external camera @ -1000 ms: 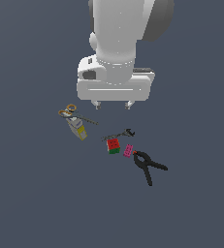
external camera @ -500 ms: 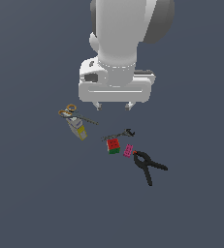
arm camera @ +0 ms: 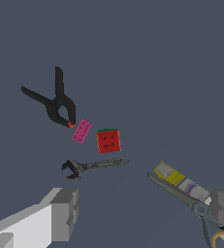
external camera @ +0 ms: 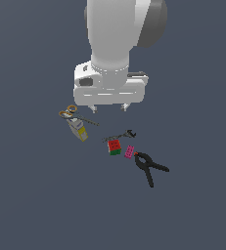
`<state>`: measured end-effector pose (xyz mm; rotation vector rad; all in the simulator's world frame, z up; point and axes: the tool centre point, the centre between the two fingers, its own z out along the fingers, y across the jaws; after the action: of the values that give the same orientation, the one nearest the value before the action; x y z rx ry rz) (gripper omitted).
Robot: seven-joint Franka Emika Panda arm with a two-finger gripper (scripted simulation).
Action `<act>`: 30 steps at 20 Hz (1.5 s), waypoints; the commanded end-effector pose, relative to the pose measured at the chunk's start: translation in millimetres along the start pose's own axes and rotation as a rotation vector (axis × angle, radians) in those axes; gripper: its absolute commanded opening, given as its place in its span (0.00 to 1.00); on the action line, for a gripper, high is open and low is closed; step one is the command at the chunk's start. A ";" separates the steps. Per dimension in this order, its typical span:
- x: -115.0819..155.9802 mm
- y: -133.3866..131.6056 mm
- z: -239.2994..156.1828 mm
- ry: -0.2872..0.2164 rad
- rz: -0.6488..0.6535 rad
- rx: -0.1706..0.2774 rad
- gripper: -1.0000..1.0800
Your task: Pick up a designated object from a clutter of objects.
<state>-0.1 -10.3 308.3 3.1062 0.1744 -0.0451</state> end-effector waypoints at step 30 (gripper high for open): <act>-54.3 98.9 59.6 0.026 -0.558 0.016 0.96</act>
<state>-41.7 -111.6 255.9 2.9767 0.9886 -0.0196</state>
